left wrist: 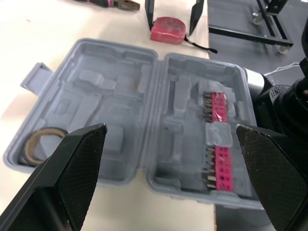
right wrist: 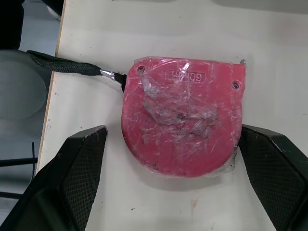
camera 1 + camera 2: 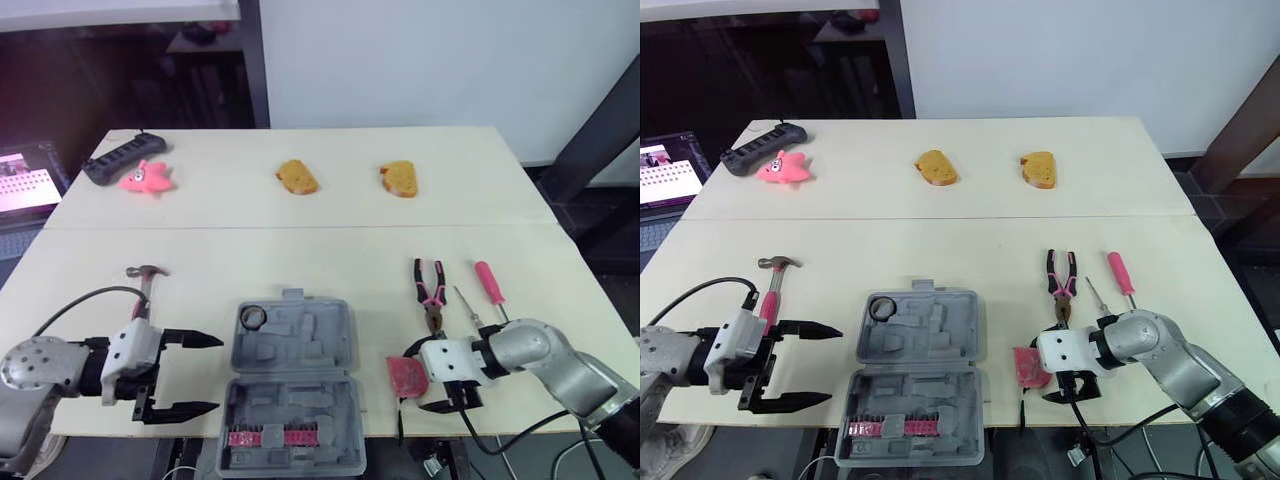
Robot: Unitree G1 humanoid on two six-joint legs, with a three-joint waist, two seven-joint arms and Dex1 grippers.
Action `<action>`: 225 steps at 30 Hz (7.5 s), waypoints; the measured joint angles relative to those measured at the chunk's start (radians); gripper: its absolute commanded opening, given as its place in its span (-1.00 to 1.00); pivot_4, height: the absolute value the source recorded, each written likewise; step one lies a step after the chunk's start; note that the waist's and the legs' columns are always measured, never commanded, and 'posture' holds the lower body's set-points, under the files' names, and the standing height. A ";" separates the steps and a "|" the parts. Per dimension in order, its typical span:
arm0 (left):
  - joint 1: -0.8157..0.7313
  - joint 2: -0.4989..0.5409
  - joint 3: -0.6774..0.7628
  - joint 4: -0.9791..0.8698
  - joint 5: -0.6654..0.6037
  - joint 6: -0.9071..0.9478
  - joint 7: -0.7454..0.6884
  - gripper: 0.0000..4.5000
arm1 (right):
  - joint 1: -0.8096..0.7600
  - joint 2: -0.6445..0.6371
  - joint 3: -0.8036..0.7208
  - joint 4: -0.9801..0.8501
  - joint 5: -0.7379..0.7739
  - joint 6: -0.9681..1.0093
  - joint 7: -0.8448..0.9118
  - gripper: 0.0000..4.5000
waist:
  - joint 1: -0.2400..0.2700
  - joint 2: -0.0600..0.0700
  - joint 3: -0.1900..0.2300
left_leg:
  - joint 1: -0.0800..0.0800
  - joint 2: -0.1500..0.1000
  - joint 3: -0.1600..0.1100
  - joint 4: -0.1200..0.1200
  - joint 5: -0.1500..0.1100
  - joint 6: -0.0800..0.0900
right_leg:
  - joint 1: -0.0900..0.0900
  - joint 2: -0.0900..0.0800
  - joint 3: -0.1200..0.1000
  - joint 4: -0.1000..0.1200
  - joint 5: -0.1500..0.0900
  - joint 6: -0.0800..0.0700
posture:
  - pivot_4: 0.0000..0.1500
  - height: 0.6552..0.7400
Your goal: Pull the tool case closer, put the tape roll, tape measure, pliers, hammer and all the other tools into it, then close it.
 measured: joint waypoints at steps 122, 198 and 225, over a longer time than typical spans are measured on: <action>-0.047 -0.005 -0.023 -0.021 -0.005 0.056 0.108 1.00 | -0.155 0.602 -0.046 -0.065 0.085 0.616 -0.403 -0.20 | -0.023 0.000 -0.001 | 0.001 0.000 -0.002 -0.001 0.000 -0.001 | -0.001 0.000 -0.001 0.006 0.001 0.000 | 1.00 1.00; 0.085 -0.037 0.193 0.330 0.065 -0.111 0.171 1.00 | 0.477 0.546 -0.703 -0.574 0.508 0.738 -0.735 0.99 | 0.005 -0.003 -0.008 | 0.016 0.000 0.003 -0.004 -0.003 0.003 | 0.016 0.000 0.002 -0.006 -0.004 -0.003 | 1.00 1.00; 0.083 -0.034 0.066 -0.034 0.013 0.058 0.130 1.00 | 0.210 0.901 -0.538 -0.222 0.157 0.719 -1.222 -0.05 | -0.001 -0.003 -0.008 | 0.015 0.000 0.003 -0.005 -0.003 0.003 | 0.015 0.000 0.003 -0.007 -0.003 -0.004 | 1.00 1.00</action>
